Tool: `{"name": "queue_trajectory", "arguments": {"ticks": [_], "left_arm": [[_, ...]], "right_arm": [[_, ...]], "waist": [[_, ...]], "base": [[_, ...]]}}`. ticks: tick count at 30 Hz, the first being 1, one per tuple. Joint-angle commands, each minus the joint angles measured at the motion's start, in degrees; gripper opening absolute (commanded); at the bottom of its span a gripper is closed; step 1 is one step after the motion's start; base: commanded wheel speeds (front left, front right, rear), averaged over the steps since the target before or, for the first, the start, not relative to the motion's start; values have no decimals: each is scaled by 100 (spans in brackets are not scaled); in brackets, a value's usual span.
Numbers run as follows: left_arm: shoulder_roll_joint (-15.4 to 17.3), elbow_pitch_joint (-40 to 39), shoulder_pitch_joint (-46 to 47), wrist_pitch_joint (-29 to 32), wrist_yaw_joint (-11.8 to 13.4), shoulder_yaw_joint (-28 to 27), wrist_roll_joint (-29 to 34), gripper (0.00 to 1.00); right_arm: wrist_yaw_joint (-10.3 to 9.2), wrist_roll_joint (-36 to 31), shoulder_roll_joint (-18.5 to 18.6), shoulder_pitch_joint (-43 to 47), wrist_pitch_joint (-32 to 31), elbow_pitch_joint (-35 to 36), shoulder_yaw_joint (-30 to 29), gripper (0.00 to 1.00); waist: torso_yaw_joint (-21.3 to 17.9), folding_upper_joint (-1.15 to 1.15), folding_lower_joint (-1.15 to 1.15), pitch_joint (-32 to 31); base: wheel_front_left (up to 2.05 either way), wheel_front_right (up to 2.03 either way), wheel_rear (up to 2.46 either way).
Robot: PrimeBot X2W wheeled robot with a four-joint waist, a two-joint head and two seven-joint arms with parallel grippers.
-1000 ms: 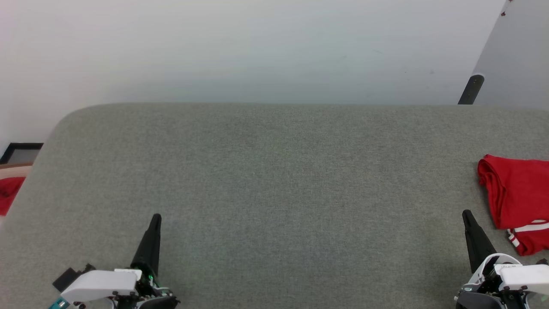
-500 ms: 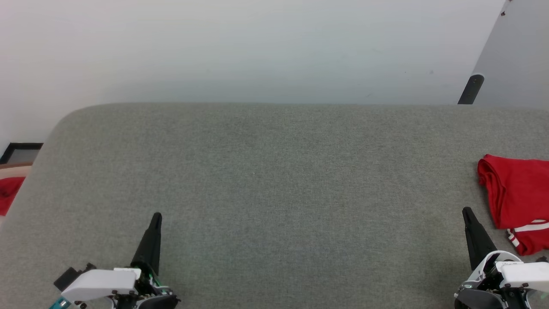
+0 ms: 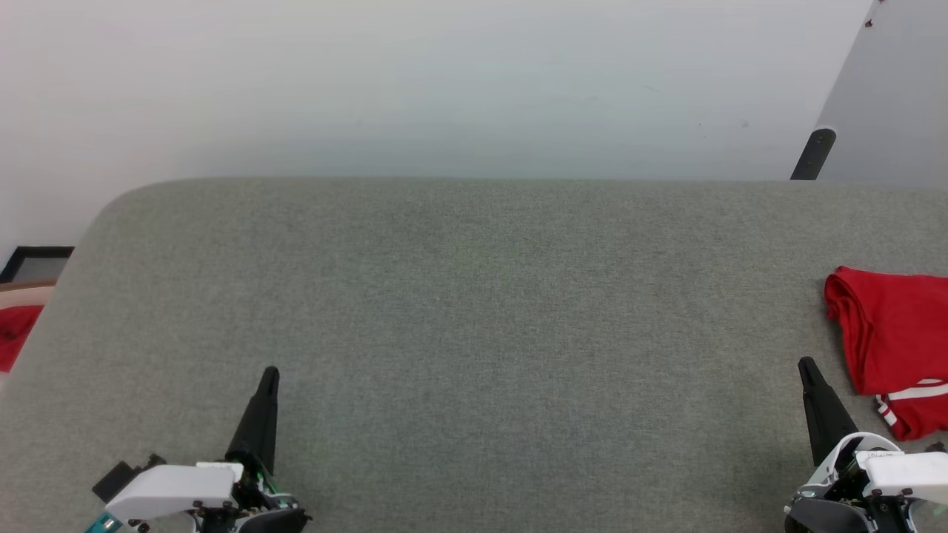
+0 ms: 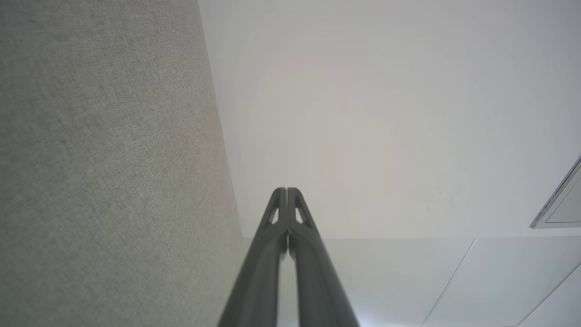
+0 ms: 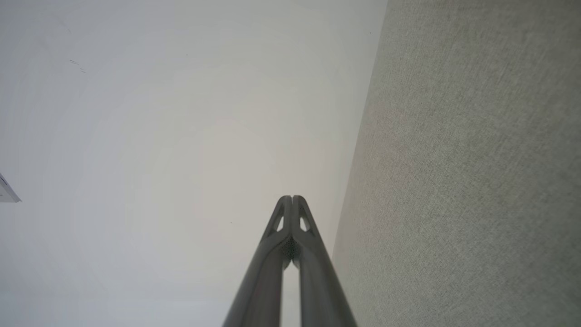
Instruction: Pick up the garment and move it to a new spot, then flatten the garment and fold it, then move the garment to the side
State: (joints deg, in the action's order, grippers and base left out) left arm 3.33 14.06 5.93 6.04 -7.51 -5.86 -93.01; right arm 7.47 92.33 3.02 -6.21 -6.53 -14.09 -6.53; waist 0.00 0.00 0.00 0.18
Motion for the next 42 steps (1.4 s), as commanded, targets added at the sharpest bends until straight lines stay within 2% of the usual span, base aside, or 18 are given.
{"name": "queue_trajectory", "arguments": {"ticks": [1, 42], "left_arm": [[-8, 7, 62, 19, 4, -16, 16, 0], [-30, 8, 65, 37, 4, -46, 42, 0]], "right_arm": [[4, 16, -21, -16, -8, -2, -4, 0], [4, 11, -23, -16, -10, -3, -7, 0]], "waist": [[0, 0, 0, 0], [0, 0, 0, 0]], "base": [[0, 0, 0], [0, 0, 0]]}}
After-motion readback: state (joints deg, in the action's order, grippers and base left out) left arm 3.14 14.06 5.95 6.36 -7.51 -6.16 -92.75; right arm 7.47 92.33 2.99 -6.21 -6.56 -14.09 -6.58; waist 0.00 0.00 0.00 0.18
